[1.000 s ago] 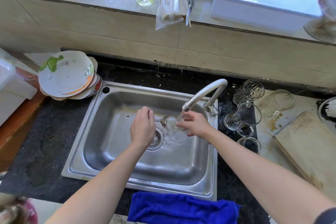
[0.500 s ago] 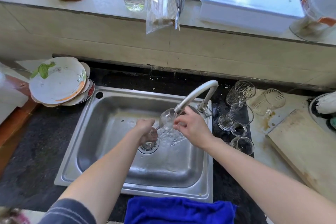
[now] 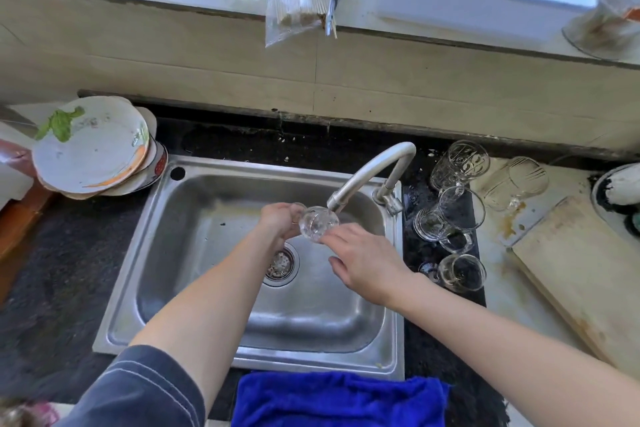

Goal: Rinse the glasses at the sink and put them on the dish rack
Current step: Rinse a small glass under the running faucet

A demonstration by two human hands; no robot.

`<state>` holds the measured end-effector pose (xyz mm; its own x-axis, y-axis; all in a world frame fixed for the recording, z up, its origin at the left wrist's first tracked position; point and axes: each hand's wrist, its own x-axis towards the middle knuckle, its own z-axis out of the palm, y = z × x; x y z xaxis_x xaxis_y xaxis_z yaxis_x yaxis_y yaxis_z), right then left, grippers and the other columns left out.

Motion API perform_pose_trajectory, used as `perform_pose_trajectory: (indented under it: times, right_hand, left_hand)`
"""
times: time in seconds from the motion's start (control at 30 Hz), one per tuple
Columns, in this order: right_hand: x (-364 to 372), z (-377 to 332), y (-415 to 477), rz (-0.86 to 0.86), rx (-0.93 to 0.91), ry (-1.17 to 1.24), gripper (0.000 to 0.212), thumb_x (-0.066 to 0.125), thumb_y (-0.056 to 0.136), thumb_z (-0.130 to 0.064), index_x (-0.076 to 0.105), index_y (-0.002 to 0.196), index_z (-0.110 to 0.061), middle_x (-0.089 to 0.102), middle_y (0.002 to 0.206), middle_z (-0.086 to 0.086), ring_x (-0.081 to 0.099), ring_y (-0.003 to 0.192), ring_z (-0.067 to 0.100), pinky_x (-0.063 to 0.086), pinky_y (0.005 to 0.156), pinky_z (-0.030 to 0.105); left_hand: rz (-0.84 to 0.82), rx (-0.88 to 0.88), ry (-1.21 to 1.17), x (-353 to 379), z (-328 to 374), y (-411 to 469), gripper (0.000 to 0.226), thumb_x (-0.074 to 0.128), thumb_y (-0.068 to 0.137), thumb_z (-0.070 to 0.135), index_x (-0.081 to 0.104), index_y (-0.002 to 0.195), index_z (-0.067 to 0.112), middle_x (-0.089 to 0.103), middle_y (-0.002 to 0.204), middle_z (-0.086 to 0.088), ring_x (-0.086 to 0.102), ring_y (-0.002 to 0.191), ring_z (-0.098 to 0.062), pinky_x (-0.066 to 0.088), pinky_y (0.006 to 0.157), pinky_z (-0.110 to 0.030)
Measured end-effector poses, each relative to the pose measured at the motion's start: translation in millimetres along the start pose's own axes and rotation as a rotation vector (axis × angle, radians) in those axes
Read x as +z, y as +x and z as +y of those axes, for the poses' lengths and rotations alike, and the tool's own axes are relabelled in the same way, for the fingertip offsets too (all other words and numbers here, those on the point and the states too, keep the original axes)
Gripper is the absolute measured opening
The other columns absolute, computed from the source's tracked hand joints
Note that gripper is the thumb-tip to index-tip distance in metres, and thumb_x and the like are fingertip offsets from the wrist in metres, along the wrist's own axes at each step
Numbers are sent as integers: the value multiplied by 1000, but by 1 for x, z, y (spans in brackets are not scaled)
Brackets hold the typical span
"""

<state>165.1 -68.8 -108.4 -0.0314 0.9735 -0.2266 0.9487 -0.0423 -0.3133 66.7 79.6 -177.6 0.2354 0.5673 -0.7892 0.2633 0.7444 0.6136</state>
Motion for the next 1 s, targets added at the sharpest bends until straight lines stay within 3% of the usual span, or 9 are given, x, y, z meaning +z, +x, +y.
perform_pose_trajectory:
  times: [0.17,0.3,0.4,0.5,0.57,0.63,0.77,0.87,1.0]
  right_hand:
    - [0,-10,13,-6,81,17,39,48,95,-22,47,132,-10,43,135,7,46,117,30,49,83,44]
    - [3,-6,4,43,-26,-27,34,51,94,-20,54,127,-11,48,131,5,48,114,27,46,77,37]
    - [3,-12,13,-26,56,-12,40,48,95,-20,46,134,-9,39,141,7,43,122,30,47,82,43]
    - [2,-6,3,19,-94,-4,38,52,92,-16,54,130,-10,50,135,7,47,122,29,48,80,41]
    - [3,-3,3,-15,-104,-37,40,49,95,-16,50,135,-12,46,141,4,43,127,27,46,84,40]
    - [3,-3,11,-46,-19,-10,40,46,99,-21,47,136,-10,41,144,4,41,127,27,44,88,40]
    - [-1,0,20,108,73,265,24,55,97,-30,64,98,-8,60,109,5,59,96,28,47,78,42]
    - [-3,-7,27,178,185,338,24,58,94,-36,69,89,-15,66,93,3,62,85,25,48,75,42]
    - [-5,-8,12,23,27,276,27,56,96,-31,67,115,-15,64,122,3,58,112,24,46,90,40]
  left_hand:
    - [10,53,-11,6,-2,-7,24,45,87,-16,60,76,0,59,72,-11,56,39,-10,45,36,-17]
    - [48,58,8,-3,-4,-7,29,44,88,-15,60,71,2,59,71,-11,56,49,-16,49,40,-20]
    - [27,34,9,-2,-6,-8,21,46,88,-15,62,84,-1,60,77,-13,56,60,-20,53,44,-23]
    - [79,9,43,-20,-6,0,15,49,91,-8,62,98,-5,62,83,-16,57,60,-23,54,43,-25]
    - [77,-8,123,-25,-7,1,16,51,90,-9,63,100,-5,62,83,-17,58,51,-22,53,45,-28]
    - [1,-32,161,-18,-9,-9,18,47,90,-10,62,86,-1,58,70,-16,52,38,-17,45,46,-27]
    - [-106,-43,94,-20,-15,-18,20,51,96,17,61,81,9,58,64,-10,55,52,-20,47,52,-27]
    - [-110,-32,-102,-16,-27,-15,21,47,99,26,57,89,9,59,73,-9,57,53,-19,49,52,-28]
    - [-2,-4,-39,-26,-30,-5,18,48,98,28,55,88,14,50,57,-4,36,36,-9,24,36,-15]
